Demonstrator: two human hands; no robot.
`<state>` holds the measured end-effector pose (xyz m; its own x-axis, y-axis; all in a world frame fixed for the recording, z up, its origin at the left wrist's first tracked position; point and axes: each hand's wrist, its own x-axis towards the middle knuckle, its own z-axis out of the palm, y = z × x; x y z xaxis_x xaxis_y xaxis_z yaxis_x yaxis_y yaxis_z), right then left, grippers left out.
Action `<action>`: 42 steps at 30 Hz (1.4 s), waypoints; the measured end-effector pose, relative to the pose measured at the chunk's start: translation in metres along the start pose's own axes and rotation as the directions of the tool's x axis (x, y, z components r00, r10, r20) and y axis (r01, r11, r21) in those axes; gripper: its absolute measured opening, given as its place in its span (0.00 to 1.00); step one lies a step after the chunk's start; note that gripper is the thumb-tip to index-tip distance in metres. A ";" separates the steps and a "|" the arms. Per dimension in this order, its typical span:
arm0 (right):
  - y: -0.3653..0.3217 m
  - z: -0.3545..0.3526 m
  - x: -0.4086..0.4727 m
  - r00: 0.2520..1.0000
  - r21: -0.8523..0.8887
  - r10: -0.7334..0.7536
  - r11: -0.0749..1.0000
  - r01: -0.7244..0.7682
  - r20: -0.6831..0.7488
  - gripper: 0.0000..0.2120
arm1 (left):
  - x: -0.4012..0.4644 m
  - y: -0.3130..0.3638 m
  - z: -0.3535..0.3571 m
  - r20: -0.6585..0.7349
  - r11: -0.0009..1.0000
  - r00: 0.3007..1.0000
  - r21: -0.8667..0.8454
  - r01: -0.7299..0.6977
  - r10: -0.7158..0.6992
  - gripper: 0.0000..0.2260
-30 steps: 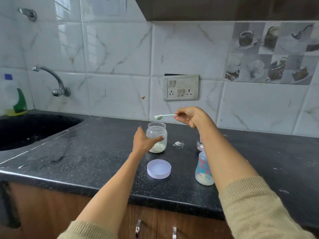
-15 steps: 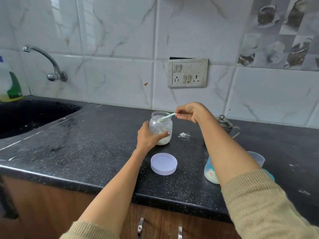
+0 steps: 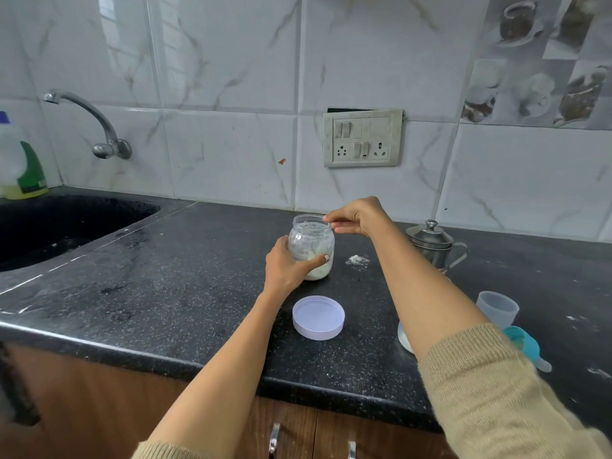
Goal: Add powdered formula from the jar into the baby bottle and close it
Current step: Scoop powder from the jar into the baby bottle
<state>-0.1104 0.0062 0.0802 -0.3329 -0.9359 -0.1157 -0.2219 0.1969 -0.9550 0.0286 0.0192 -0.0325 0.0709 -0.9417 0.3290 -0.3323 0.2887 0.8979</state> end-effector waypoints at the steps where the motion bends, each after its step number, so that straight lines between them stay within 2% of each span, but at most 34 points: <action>1: 0.000 0.000 0.000 1.000 -0.006 -0.002 1.000 0.002 -0.001 0.14 | 0.000 0.000 0.000 -0.001 1.000 1.000 -0.002 0.001 -0.001 0.33; 22: 0.002 -0.005 -0.011 1.000 0.048 -0.024 0.999 0.023 0.015 0.20 | -0.002 0.003 0.000 -0.003 0.999 1.000 0.025 0.029 -0.029 0.35; 26: 0.002 -0.013 -0.018 0.999 0.057 -0.031 0.998 0.030 0.015 0.19 | -0.007 0.012 -0.003 -0.042 0.998 0.997 0.007 0.058 -0.057 0.51; 33: 0.006 -0.044 -0.042 0.999 0.109 -0.051 0.993 0.052 -0.016 0.23 | -0.028 0.036 -0.005 -0.139 1.000 0.990 -0.017 0.013 -0.015 0.56; 42: 0.008 -0.102 -0.103 0.993 0.142 -0.087 0.985 0.098 -0.079 0.25 | -0.073 0.095 -0.002 -0.127 0.991 0.985 -0.047 -0.122 0.115 0.52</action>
<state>-0.1714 0.1342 0.1126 -0.3838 -0.9234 -0.0097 -0.1207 0.0606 -0.9908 -0.0063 0.1154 0.0290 0.1511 -0.8725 0.4646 -0.2937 0.4091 0.8639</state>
